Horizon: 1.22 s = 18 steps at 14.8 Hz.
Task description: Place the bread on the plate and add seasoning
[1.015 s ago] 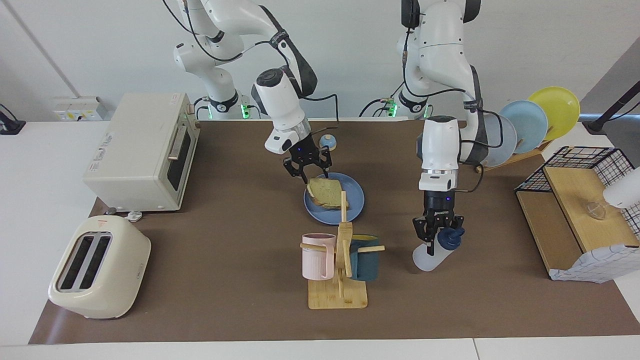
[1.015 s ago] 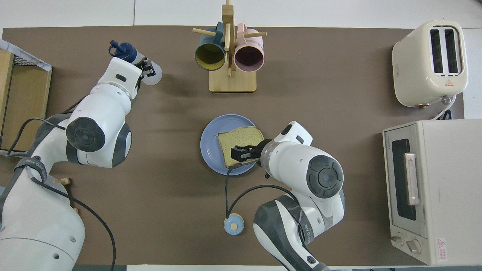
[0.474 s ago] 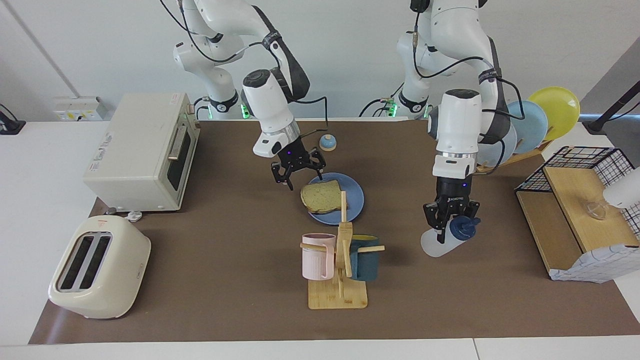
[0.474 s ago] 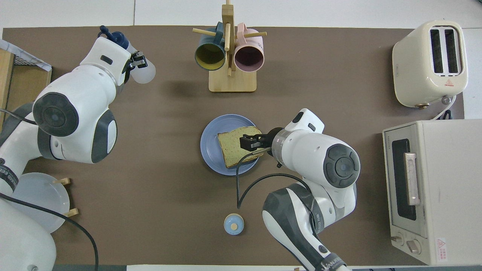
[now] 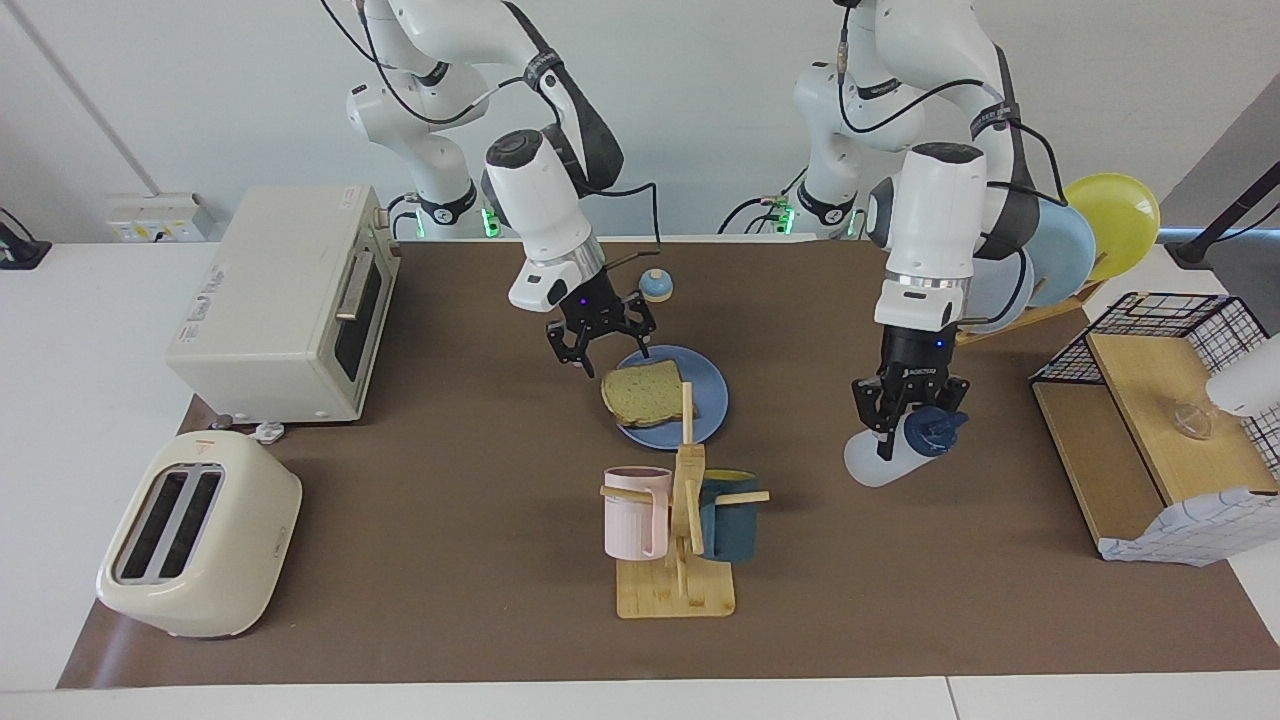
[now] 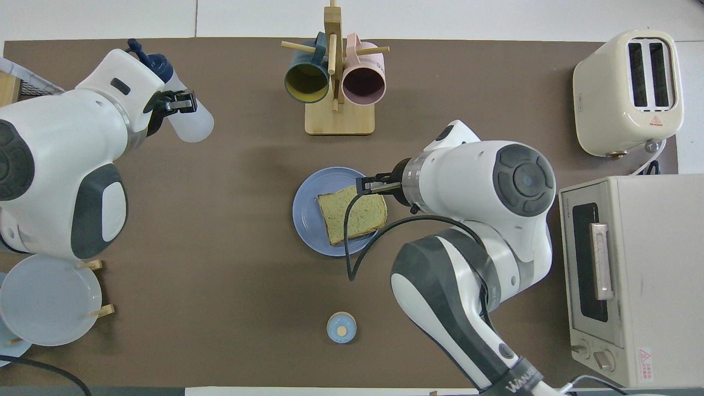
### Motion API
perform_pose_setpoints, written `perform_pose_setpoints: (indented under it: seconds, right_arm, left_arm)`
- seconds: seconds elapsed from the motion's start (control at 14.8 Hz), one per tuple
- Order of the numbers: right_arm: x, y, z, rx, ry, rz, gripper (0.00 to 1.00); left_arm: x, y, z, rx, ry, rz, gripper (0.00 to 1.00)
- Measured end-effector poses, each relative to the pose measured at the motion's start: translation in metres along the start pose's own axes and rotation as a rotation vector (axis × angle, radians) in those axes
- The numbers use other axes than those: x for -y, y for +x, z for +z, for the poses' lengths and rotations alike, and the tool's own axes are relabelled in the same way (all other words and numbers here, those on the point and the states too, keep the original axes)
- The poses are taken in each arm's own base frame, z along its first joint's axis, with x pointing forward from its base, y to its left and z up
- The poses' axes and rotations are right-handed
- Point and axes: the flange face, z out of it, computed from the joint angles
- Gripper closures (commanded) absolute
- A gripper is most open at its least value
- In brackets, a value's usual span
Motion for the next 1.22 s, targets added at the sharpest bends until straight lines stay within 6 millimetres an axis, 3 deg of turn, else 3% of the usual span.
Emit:
perform_pose_setpoints:
  seconds: [0.2,0.47,0.74,0.95,1.22]
  right_arm:
    - [0.014,0.016,-0.036,0.020,0.011,0.064,0.38]
    - [0.029,0.017,-0.065,0.093,0.051,0.111,0.40]
    - [0.043,0.019,-0.094,0.117,0.121,0.173,0.40]
    - [0.059,0.023,-0.123,0.095,0.173,0.264,0.40]
    - [0.078,0.024,-0.153,0.096,0.193,0.331,0.46]
  left_arm:
    - [-0.002,-0.003,-0.027,0.068,-0.020,0.058,0.60]
    - [-0.025,-0.015,-0.057,0.138,-0.062,0.166,0.61]
    - [-0.034,-0.030,-0.087,0.218,-0.122,0.334,0.61]
    - [-0.042,-0.044,-0.104,0.283,-0.194,0.477,0.62]
    - [-0.074,-0.069,-0.116,0.361,-0.262,0.687,0.64]
